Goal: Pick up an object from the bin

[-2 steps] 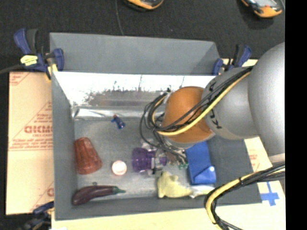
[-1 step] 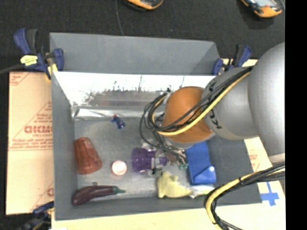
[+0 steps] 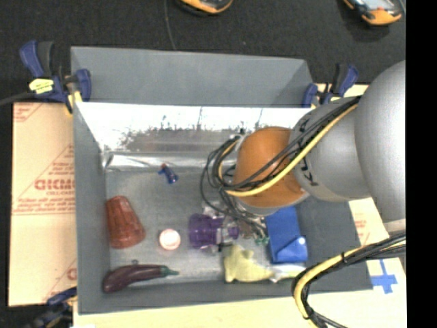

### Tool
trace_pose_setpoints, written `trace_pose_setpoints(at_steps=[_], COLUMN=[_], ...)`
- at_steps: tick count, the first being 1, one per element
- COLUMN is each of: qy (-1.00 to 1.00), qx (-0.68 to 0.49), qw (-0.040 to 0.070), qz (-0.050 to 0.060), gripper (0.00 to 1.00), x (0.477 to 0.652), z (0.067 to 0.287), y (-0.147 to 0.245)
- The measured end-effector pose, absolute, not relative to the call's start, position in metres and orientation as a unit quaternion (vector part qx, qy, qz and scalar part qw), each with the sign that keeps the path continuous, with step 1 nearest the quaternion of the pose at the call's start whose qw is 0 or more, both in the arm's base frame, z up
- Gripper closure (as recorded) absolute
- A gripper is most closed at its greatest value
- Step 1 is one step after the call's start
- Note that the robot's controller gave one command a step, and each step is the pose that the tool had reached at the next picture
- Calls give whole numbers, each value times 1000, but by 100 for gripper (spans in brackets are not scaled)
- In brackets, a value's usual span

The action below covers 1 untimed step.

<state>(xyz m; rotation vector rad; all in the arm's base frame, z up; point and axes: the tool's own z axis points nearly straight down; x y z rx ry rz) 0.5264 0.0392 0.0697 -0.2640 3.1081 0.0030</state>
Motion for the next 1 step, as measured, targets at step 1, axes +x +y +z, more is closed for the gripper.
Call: trace_pose_setpoints(at_steps=[1], qy=[997], qx=[-78], qw=[12], qz=[2], gripper=[100], x=[529], z=[70], y=[43])
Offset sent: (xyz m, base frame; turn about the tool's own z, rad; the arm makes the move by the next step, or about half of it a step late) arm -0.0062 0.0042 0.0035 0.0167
